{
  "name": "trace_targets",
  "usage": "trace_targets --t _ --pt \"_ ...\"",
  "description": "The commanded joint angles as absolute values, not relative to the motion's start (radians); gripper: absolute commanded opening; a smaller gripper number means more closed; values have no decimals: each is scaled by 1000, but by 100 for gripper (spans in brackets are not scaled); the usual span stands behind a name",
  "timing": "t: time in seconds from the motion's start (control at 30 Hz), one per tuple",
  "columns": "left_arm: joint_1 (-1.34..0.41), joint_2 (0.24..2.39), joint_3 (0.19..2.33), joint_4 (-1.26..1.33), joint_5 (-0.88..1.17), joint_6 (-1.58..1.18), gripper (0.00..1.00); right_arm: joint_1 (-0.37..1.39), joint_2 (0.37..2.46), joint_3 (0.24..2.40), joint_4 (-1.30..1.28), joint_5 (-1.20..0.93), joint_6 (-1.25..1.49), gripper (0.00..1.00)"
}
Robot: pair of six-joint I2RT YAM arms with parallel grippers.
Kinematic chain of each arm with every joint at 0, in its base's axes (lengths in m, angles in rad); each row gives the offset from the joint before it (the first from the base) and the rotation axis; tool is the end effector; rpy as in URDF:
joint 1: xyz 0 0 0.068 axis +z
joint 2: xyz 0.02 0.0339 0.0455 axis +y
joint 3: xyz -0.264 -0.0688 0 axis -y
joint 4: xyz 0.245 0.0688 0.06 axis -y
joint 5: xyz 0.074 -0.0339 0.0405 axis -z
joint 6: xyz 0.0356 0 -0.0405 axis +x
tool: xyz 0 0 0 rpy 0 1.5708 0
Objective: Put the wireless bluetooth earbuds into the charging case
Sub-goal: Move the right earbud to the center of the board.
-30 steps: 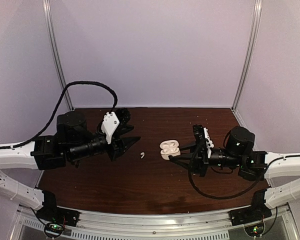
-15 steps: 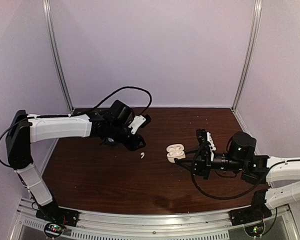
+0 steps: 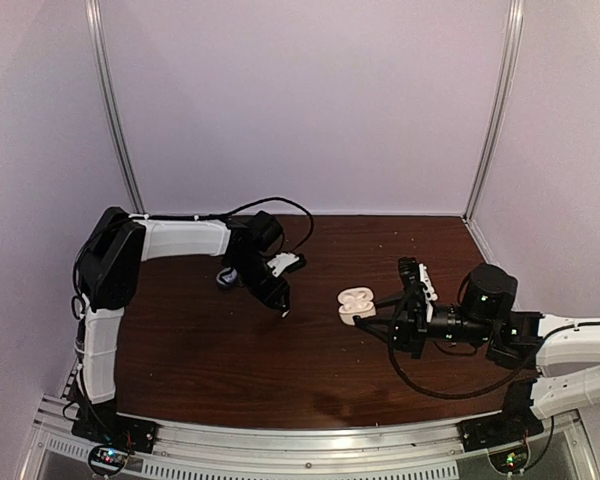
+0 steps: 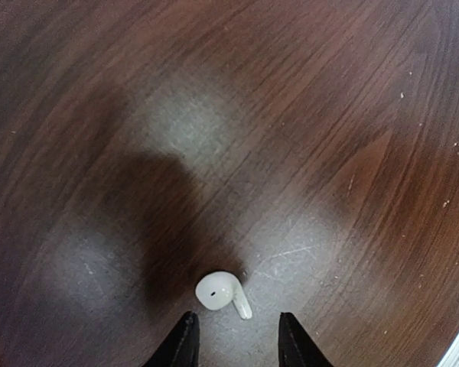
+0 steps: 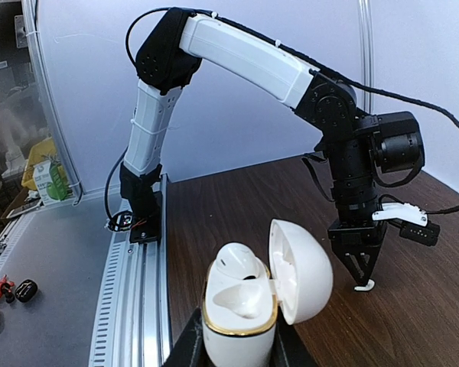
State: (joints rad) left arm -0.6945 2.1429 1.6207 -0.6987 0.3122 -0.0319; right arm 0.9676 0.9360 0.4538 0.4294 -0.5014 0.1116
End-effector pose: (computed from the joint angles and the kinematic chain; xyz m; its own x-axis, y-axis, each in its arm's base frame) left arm 0.3328 -0.2914 0.1639 -0.7435 0.5797 -0.3334 0.6666 0.6827 -0.2993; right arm 0.1070 0.1855 0.2601 -0.1405 -0.0318 -0.9896 -0.9849 0.1064 0.1364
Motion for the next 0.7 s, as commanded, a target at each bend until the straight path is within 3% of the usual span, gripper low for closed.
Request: trace_targets --t 0.0,0.23,0.67 --pt "-696 2197 1684 -780 353 -10 39 959 918 442 432 -511 123 0" --pt "-696 2268 1775 -816 326 -11 38 957 934 450 433 -515 120 0" --pt "-741 2333 1832 -907 199 25 24 955 940 454 429 -510 115 0"
